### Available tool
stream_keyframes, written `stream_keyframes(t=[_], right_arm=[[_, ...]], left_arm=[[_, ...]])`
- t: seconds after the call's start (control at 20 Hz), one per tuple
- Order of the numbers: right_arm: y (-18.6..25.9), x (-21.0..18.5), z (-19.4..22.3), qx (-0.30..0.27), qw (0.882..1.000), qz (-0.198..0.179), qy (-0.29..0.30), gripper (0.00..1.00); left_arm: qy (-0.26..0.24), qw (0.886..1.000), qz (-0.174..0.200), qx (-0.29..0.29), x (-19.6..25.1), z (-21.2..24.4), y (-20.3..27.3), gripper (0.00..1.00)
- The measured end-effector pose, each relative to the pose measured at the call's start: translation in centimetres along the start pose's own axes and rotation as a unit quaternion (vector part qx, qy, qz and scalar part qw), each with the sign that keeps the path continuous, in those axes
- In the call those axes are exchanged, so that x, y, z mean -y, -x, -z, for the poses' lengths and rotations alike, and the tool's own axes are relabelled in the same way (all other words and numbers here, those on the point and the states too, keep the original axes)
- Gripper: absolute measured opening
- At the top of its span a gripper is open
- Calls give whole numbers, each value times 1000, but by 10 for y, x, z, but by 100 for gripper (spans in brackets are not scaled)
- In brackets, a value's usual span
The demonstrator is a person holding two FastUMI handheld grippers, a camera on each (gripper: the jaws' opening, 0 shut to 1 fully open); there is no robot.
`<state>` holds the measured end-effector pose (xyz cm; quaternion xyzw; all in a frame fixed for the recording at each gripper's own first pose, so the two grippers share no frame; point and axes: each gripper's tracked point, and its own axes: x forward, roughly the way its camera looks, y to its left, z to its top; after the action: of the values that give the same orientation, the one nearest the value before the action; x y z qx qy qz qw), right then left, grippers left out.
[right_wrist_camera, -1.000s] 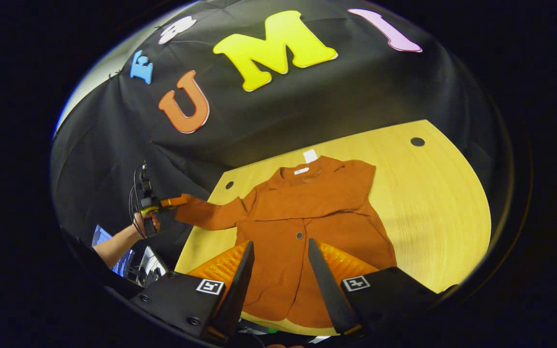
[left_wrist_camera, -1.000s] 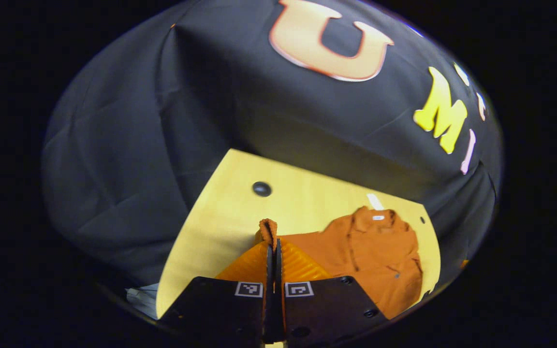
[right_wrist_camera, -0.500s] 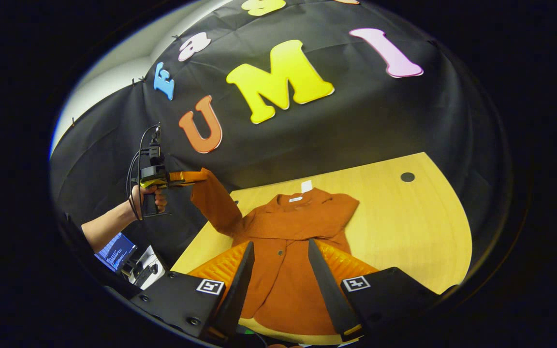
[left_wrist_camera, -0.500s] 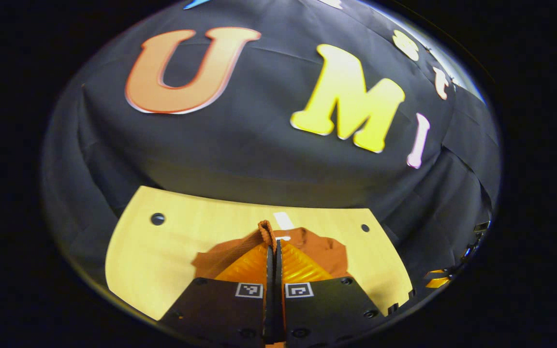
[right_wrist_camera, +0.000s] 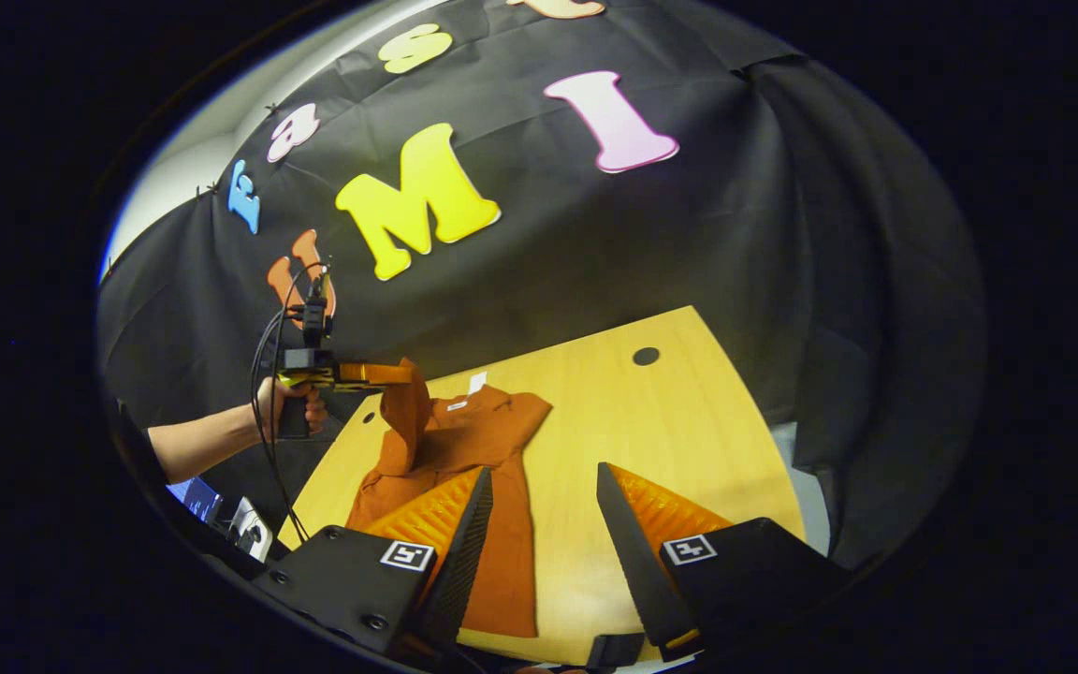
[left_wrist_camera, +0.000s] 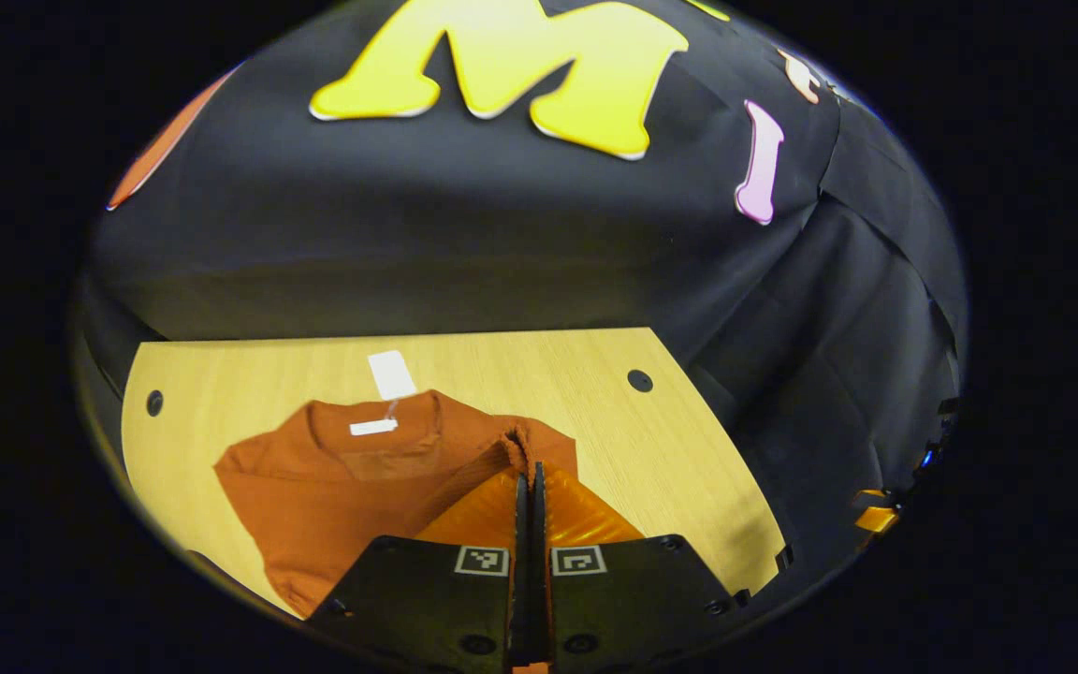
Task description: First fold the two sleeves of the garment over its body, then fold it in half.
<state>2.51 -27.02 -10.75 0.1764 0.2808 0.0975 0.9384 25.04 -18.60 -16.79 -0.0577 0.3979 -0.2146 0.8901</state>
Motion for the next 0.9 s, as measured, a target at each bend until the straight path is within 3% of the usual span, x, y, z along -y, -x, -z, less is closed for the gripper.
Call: stream_keyframes(t=[0.25,0.4,0.45,0.5,0.7,0.75,0.8,0.9], right_arm=[[30,46,10,-1,999,50,-13,74],[44,59,22,-10,997,72,-20,74],[47,62,23,-10,997,77,-23,74],[49,64,23,-9,996,81,-26,74],[42,45,16,3,997,79,-19,74],[37,34,13,7,997,73,-13,74],[33,20,10,12,998,66,-6,74],[23,-6,7,19,998,52,13,74]], left_arm=[[14,998,-30,-45,-3,31,-76,3],[18,997,-55,-47,-14,30,-98,3],[30,998,-45,-40,-11,27,-98,4],[43,998,-29,-36,-6,20,-100,13],[25,999,-36,-15,-6,-19,-68,100],[23,999,-35,-2,2,27,-98,100],[23,999,-36,10,-2,-15,-37,100],[20,997,-48,49,-9,-33,-4,100]])
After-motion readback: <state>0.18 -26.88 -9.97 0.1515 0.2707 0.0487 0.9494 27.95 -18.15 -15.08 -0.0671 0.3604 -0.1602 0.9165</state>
